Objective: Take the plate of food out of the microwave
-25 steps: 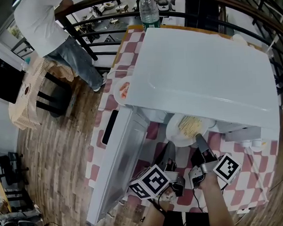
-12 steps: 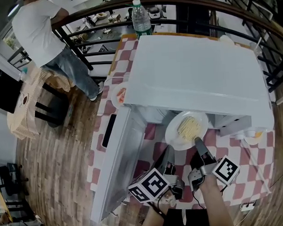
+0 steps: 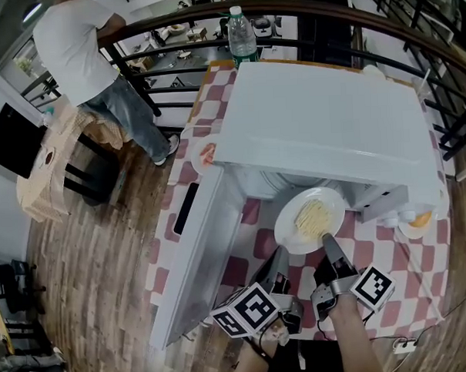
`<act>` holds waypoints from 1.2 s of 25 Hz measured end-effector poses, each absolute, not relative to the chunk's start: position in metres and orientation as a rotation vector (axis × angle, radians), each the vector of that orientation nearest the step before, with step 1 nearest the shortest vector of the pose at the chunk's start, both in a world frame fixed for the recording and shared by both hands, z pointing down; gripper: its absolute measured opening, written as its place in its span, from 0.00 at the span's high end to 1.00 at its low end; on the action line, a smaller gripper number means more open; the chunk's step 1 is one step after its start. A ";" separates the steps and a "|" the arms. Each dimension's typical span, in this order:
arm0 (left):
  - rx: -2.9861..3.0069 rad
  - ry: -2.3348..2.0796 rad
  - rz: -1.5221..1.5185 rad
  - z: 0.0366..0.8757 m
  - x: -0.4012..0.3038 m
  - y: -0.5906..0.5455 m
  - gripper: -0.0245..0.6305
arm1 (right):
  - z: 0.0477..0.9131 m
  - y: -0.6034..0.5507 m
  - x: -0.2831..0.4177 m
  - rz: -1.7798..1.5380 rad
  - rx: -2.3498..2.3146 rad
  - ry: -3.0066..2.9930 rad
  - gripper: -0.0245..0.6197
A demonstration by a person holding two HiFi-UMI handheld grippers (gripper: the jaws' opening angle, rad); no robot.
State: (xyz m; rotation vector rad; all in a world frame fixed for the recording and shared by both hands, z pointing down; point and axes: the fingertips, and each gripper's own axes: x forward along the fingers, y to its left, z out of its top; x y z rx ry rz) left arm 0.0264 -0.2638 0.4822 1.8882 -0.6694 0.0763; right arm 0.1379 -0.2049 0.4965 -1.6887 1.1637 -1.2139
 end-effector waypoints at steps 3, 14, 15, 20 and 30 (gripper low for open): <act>1.889 -0.688 0.062 0.477 0.021 -0.252 0.89 | 0.493 -0.195 0.133 -1.222 -1.677 1.174 0.92; 1.869 -0.747 0.002 0.472 -0.003 -0.185 0.89 | 0.488 -0.134 0.113 -1.266 -1.631 1.193 0.92; 1.868 -0.749 -0.005 0.471 -0.005 -0.178 0.89 | 0.487 -0.127 0.110 -1.267 -1.627 1.196 0.92; 1.862 -0.764 -0.038 0.466 -0.017 -0.143 0.89 | 0.485 -0.094 0.098 -1.279 -1.606 1.210 0.92; 1.848 -0.805 -0.064 0.464 -0.048 -0.083 0.89 | 0.485 -0.039 0.068 -1.310 -1.577 1.233 0.92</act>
